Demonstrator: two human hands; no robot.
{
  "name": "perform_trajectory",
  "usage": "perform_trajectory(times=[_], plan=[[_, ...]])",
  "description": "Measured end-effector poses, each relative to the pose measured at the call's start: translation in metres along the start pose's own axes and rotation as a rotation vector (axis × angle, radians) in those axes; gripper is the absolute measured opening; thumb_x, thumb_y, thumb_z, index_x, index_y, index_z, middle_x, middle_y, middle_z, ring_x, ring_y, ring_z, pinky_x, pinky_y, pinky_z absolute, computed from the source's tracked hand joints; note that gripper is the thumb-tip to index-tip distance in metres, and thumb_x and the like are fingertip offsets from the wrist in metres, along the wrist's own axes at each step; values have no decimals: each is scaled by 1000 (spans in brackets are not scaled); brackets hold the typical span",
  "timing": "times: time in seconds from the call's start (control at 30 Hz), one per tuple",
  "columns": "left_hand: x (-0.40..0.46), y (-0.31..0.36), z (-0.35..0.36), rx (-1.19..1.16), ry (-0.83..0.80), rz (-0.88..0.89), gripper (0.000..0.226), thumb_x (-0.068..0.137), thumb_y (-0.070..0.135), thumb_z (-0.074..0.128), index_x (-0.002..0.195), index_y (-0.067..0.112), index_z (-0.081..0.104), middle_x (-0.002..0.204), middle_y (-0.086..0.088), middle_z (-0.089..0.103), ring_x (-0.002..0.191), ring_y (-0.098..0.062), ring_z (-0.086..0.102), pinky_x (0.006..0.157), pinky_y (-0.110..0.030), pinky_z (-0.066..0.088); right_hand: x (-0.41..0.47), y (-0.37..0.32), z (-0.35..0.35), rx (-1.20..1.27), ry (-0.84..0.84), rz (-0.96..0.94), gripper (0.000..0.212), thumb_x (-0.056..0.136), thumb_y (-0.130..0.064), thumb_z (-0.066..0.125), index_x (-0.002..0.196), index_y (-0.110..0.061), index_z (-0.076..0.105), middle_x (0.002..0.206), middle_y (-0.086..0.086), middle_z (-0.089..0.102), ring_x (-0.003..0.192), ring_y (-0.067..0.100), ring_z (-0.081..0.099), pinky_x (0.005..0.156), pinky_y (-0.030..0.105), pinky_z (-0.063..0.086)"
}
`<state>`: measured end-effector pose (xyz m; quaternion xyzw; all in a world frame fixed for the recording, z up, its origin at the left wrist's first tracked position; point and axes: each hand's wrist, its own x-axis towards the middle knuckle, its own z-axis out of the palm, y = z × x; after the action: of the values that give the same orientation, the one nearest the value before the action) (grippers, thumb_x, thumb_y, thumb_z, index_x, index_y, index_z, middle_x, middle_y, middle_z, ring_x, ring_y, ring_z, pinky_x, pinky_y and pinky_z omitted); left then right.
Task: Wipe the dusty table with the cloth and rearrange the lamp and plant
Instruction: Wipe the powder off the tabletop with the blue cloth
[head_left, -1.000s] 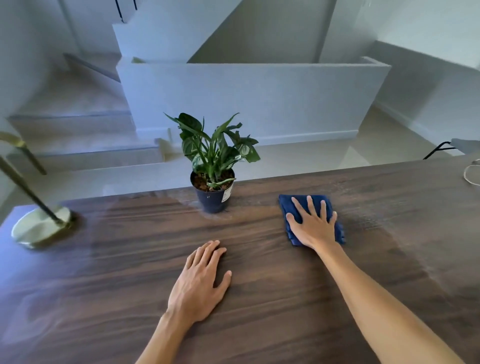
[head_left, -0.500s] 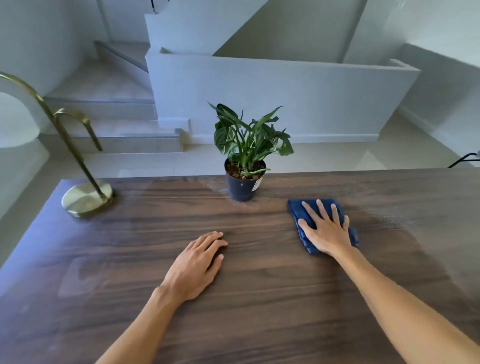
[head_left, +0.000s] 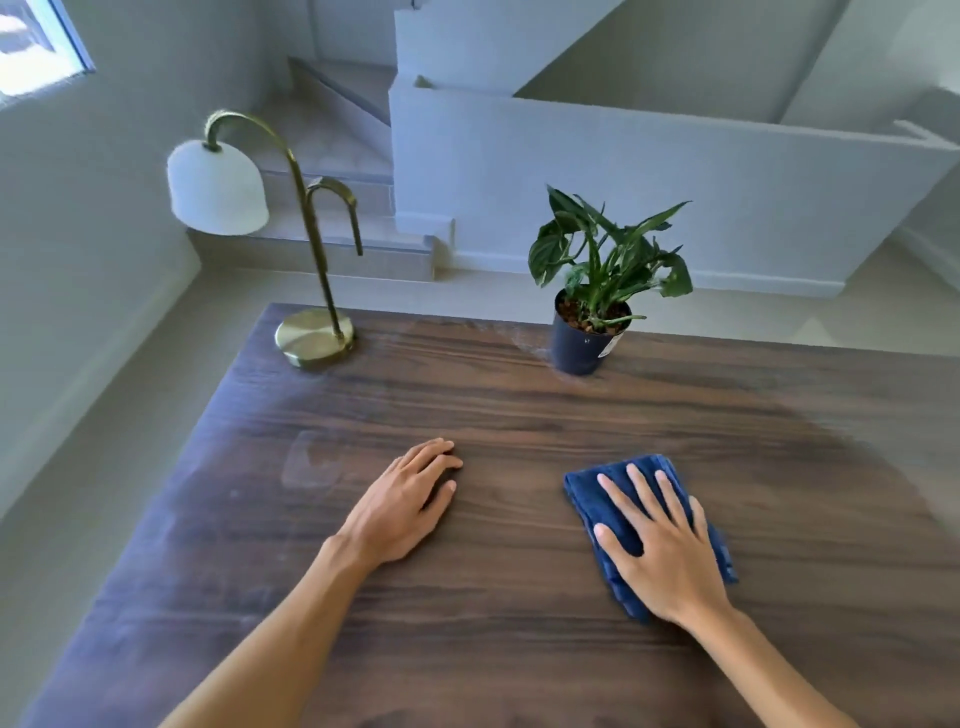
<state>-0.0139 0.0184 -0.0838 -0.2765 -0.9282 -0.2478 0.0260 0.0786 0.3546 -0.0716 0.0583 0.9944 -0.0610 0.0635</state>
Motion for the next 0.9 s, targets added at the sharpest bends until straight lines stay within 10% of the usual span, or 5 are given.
perform_trajectory(times=[0.2, 0.5, 0.6, 0.73, 0.9], plan=[[-88, -49, -49, 114, 28, -112, 40, 103, 43, 35, 135, 26, 52, 152, 9, 42, 145, -6, 29, 119, -24, 23, 59, -106, 3, 88, -4, 215, 65, 95, -65, 15, 156, -49, 2, 168, -4, -5, 153, 30, -14, 119, 61, -7], [-182, -124, -105, 191, 202, -456, 68, 99, 62, 12, 127, 19, 57, 141, 1, 53, 133, -17, 49, 111, -28, 31, -45, -333, 35, -16, -3, -561, 57, 91, -59, 43, 147, -51, 38, 162, -8, 30, 153, 26, 18, 119, 55, 6], [-188, -130, -109, 208, 189, -443, 62, 99, 58, 18, 131, 18, 54, 145, 1, 50, 136, -16, 45, 113, -29, 30, -91, -303, 27, 193, -120, 25, 60, 66, -59, 74, 122, -39, 71, 123, -5, 71, 116, 14, 66, 91, 40, 51], [-191, -125, -110, 179, 186, -440, 61, 98, 55, 20, 134, 18, 53, 149, 0, 46, 141, -17, 40, 116, -33, 29, -57, -182, 18, 13, -90, -409, 66, 84, -81, 33, 147, -63, 22, 164, -20, 14, 154, 15, 9, 120, 53, 14], [-212, -116, -105, 127, 178, -437, 64, 98, 54, 19, 139, 16, 50, 154, 0, 41, 146, -14, 31, 120, -30, 22, 49, -220, 7, 34, -61, -41, 66, 92, -74, 20, 153, -55, 7, 168, -8, -4, 153, 31, -13, 118, 64, -6]])
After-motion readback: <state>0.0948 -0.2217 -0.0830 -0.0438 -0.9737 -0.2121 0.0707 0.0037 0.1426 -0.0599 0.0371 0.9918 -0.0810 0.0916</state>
